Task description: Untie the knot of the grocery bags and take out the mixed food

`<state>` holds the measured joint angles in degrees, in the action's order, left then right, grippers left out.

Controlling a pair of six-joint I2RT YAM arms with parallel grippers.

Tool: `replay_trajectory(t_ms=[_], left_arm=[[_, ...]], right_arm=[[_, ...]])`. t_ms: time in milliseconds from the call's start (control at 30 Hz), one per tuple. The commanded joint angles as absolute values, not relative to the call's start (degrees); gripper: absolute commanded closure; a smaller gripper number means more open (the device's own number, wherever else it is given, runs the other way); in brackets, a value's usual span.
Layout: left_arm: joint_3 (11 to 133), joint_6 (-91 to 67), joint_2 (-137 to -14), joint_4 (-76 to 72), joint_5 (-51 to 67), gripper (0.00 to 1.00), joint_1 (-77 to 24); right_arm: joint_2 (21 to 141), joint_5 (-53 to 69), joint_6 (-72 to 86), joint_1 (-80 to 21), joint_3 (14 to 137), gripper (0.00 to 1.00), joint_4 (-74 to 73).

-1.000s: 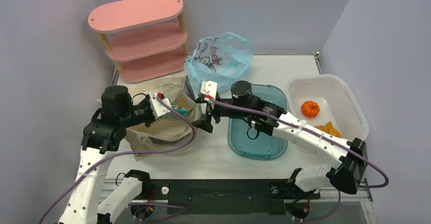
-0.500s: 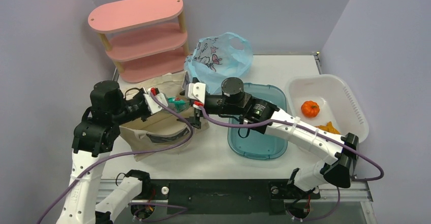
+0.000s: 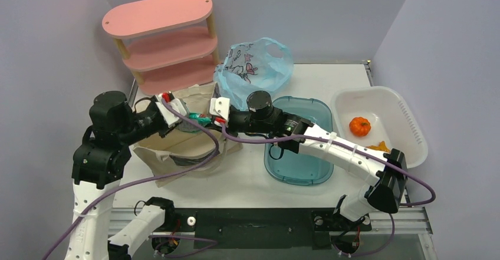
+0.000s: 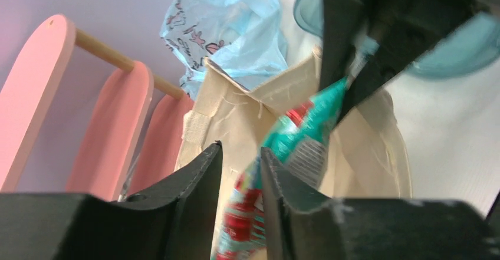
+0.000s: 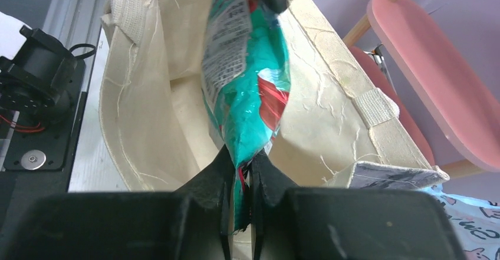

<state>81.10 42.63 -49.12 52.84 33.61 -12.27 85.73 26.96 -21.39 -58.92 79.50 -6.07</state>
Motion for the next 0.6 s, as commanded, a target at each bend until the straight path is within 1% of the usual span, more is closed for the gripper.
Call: replay_trajectory(t_ms=[0, 33, 133, 333, 467, 567], left_arm=[[88.07, 26.67, -51.22, 43.47, 26.46, 0.67, -12.10], [90.02, 25.29, -51.76, 42.97, 25.32, 0.65, -12.11], [92.84, 21.31, -54.43, 44.14, 19.11, 0.61, -12.07], [90.27, 16.48, -54.36, 39.16, 8.98, 0.56, -11.94], [88.59, 16.67, -55.73, 39.82, 6.67, 0.55, -11.14], [87.65, 17.03, -56.54, 41.13, 9.22, 0.52, -11.08]], right_arm=[[82.05, 26.03, -18.40, -58.38, 81.64, 1.00, 1.20], [81.94, 25.97, -17.90, -57.90, 81.71, 1.00, 1.64], [81.12, 25.49, -14.25, -56.67, 81.72, 1.00, 3.27], [79.38, 24.57, -6.01, -52.63, 83.61, 1.00, 6.87], [77.71, 24.28, -1.01, -50.40, 85.67, 1.00, 8.13], [75.16, 23.04, -0.03, -48.76, 85.81, 1.00, 7.70]])
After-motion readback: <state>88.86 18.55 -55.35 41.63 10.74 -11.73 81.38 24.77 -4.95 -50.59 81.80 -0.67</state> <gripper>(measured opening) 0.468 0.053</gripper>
